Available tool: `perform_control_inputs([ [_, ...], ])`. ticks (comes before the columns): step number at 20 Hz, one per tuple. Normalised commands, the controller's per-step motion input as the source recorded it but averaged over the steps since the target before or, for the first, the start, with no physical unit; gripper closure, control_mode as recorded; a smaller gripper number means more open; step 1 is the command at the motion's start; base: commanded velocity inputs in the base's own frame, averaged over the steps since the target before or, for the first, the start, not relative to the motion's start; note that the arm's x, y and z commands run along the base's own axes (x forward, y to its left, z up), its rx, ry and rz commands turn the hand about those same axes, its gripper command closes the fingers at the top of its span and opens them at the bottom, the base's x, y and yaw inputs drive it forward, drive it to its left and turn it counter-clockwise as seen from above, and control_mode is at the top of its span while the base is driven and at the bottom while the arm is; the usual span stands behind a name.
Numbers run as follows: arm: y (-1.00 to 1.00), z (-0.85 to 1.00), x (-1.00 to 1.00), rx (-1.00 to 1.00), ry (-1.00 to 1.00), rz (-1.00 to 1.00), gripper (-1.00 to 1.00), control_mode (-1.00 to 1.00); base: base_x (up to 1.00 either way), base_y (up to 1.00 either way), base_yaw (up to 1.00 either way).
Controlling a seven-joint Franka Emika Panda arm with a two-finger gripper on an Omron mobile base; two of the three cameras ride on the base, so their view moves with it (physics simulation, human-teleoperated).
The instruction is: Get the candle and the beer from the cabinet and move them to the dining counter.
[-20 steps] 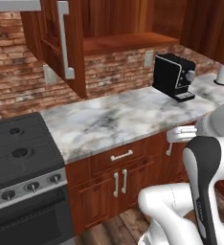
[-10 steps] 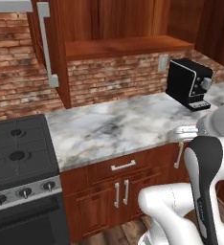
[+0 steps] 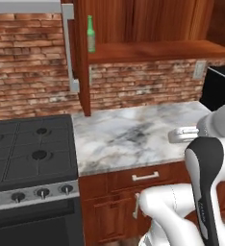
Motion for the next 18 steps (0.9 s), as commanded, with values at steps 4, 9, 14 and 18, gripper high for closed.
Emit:
perform_control_inputs([
  [4,0.0,0.0,0.0,0.0,0.0,0.0,-1.0,1.0,0.48,-0.34,0.19],
  [9,0.0,0.0,0.0,0.0,0.0,0.0,-1.0,1.0,0.45,-0.45,0.08],
  [14,0.0,0.0,0.0,0.0,0.0,0.0,-1.0,1.0,0.45,-0.33,0.03],
  [18,0.0,0.0,0.0,0.0,0.0,0.0,-1.0,1.0,0.26,0.02,-0.04],
])
